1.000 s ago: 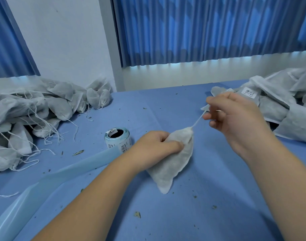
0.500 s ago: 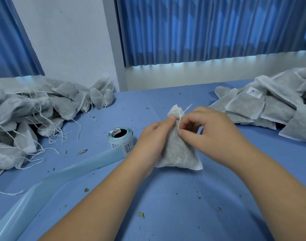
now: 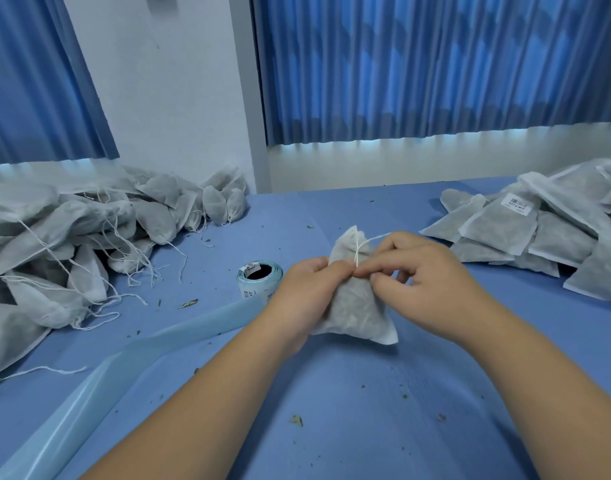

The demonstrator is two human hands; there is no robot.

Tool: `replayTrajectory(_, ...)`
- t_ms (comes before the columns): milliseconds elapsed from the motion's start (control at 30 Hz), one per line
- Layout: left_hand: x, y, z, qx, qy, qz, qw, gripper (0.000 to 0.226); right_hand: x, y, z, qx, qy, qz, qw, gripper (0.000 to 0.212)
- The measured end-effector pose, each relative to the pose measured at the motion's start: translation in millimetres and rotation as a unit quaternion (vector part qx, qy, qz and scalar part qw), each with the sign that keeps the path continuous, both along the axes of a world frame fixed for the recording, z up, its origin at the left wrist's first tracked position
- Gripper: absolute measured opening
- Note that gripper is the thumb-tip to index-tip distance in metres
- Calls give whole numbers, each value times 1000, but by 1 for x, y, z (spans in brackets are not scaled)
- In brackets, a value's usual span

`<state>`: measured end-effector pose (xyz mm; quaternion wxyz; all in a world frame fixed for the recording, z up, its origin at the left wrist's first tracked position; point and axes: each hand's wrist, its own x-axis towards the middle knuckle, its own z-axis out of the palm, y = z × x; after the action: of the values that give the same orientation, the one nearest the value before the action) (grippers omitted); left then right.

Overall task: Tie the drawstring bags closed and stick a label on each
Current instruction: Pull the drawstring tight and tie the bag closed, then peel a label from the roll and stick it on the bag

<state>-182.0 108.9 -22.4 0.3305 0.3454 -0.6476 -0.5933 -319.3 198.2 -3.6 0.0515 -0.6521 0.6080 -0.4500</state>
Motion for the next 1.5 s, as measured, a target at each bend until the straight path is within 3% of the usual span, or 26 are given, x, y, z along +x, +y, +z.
replayTrajectory(133, 29, 5, 3, -22, -18, 43, 999, 19, 19, 0, 0, -10, -104, 72, 992, 35)
replayTrajectory(233, 60, 6, 0, -57, -48, 138, 988, 32, 33, -5, -6, -11, -144, 81, 986, 34)
replayTrajectory(333, 95, 6, -7, -109, -93, 228, 963, 40, 43, -17, -17, 42, -143, 44, 988, 26)
replayTrajectory(500, 133, -3, -12, -166, -175, 336, 911, 31, 52, -44, -23, 149, -83, -11, 985, 22)
replayTrajectory(667, 141, -7, -26, -190, -204, 325, 904, 26, 80, -67, -15, 129, -67, -13, 989, 11)
replayTrajectory(1000, 146, 5, -30, -223, -161, 259, 926, 21, 92, -74, -46, 121, -23, 54, 991, 33)
replayTrajectory(1233, 146, 12, -24, -221, -170, 238, 930, 34, 86, -77, -45, 112, -31, 40, 992, 17)
replayTrajectory(1367, 147, 8, -26, -230, -184, 251, 922, 19, 86, -78, -46, 94, -13, 33, 995, 21)
replayTrajectory(1500, 147, 8, -28, -241, -186, 249, 919, 20, 87, -79, -47, 91, -8, 32, 995, 18)
